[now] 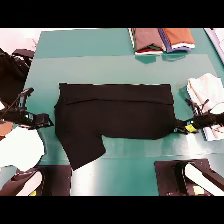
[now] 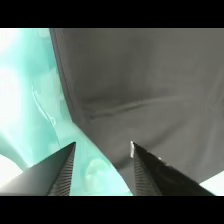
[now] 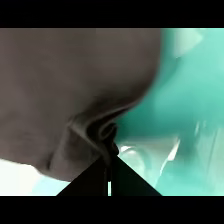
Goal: Fold the shirts.
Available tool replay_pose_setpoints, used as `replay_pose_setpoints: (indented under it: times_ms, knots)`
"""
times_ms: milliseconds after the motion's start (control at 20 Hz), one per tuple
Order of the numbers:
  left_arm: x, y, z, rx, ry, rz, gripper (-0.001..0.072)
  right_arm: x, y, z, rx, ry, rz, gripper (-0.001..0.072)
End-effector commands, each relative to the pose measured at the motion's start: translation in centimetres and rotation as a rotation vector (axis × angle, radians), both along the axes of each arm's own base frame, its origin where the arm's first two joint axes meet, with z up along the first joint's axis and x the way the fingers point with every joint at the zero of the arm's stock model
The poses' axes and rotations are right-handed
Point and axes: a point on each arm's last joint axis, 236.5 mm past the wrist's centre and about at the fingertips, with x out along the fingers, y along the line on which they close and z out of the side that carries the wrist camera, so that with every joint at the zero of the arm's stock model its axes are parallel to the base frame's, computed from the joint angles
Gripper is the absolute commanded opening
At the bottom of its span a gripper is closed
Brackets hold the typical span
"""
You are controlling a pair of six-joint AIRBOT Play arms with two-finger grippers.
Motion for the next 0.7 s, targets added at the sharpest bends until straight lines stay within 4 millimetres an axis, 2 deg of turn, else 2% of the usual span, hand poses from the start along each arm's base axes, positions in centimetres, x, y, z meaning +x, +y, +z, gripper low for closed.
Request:
replay_pose_setpoints:
  times_ms: [0,150,350,550,650]
  knots:
    - [-3.2,-0.9,-1.9,-0.028,0.070,0.032,0.0429,1.9,0.5,1.8,-0.039,-0.051,0.073,0.0018]
    - [-6.2,-3.2,-4.8,-0.126,0.169,0.059,0.0429,3.1,0.7,2.6,-0.052,-0.090,0.087,0.0018]
    - [-7.9,-4.4,-7.5,-0.179,0.213,0.111,0.0429,3.3,1.0,2.7,-0.053,-0.098,0.097,0.0018]
    - [-7.4,-4.7,-7.7,-0.197,0.200,0.154,0.0428,3.3,1.0,2.7,-0.053,-0.097,0.097,0.0019]
    - [-7.2,-5.6,-7.5,-0.241,0.203,0.173,0.0428,3.3,1.0,2.7,-0.052,-0.098,0.097,0.0018]
